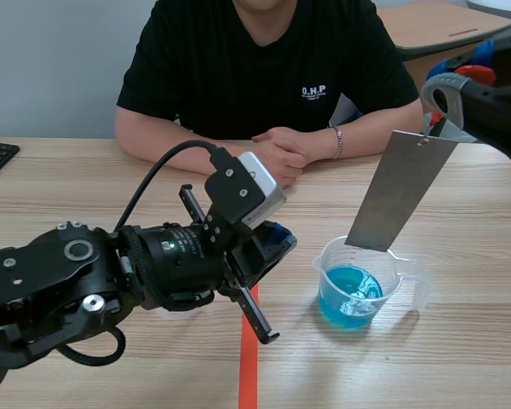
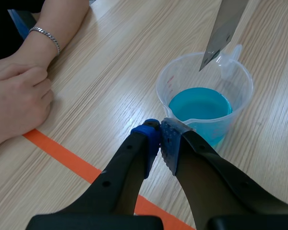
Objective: Do the redox reaction experiment.
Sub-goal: 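Raise the plate and point at it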
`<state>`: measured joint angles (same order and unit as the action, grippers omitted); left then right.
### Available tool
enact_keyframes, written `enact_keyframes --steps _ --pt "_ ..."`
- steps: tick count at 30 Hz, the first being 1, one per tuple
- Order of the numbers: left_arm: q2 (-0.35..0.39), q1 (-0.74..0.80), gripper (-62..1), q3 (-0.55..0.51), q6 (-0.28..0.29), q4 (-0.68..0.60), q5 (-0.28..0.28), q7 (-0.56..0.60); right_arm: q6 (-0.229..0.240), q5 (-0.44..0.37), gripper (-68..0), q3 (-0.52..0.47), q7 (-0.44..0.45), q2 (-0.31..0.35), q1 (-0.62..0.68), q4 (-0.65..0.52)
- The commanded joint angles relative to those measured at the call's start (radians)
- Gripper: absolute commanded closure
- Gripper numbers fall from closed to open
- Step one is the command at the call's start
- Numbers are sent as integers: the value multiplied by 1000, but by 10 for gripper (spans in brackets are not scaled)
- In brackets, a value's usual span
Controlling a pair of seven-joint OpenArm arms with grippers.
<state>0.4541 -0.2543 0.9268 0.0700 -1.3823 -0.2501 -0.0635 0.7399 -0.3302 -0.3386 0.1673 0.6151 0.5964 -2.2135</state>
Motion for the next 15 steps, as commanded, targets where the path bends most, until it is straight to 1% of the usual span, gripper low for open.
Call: enact_keyframes --steps 1,6,8,15 --pt "-19 -15 -46 10 -6 3 1 18 6 -15 -15 -10 11 8 -6 -14" --pt "-46 -26 -46 24 -9 34 4 42 6 -15 -15 -10 11 8 -6 -14" --pt "-50 -29 -46 28 -16 34 4 51 6 -14 -15 -10 11 8 -6 -14" --pt "-55 -29 -46 28 -11 33 4 109 6 -15 -15 -10 11 8 -6 -14"
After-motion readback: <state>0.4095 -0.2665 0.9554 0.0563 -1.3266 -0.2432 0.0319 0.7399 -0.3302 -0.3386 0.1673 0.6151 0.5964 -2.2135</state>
